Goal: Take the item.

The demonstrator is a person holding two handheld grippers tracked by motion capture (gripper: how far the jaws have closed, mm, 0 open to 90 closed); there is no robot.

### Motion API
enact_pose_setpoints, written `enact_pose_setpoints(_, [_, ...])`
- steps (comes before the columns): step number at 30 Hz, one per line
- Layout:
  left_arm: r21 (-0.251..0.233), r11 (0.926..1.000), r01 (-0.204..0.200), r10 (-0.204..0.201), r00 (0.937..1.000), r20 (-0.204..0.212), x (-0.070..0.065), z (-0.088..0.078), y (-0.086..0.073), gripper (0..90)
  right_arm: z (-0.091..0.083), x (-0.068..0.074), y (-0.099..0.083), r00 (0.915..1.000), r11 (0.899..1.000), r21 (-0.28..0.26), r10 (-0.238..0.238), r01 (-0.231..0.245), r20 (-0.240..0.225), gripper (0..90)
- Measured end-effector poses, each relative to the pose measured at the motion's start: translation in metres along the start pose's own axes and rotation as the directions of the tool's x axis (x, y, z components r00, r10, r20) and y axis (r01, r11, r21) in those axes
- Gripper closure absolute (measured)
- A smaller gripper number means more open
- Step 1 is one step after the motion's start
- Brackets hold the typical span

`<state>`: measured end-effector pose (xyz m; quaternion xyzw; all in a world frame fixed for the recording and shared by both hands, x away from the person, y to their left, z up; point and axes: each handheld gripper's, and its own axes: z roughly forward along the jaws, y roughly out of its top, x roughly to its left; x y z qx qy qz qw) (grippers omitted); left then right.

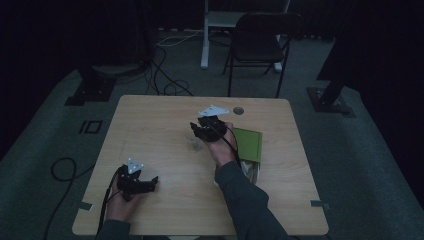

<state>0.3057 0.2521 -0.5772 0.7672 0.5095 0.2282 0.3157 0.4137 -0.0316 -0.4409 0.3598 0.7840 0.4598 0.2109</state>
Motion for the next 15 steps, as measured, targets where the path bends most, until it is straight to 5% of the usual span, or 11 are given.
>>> enact_pose_setpoints(15, [0.001,1.0000,-0.002,0.002,1.0000,0.001,0.000,0.000,0.000,8.0,-0.050,-0.009,-0.015,0.9997,0.999,-0.043,0.025,-0.025,0.000,53.4])
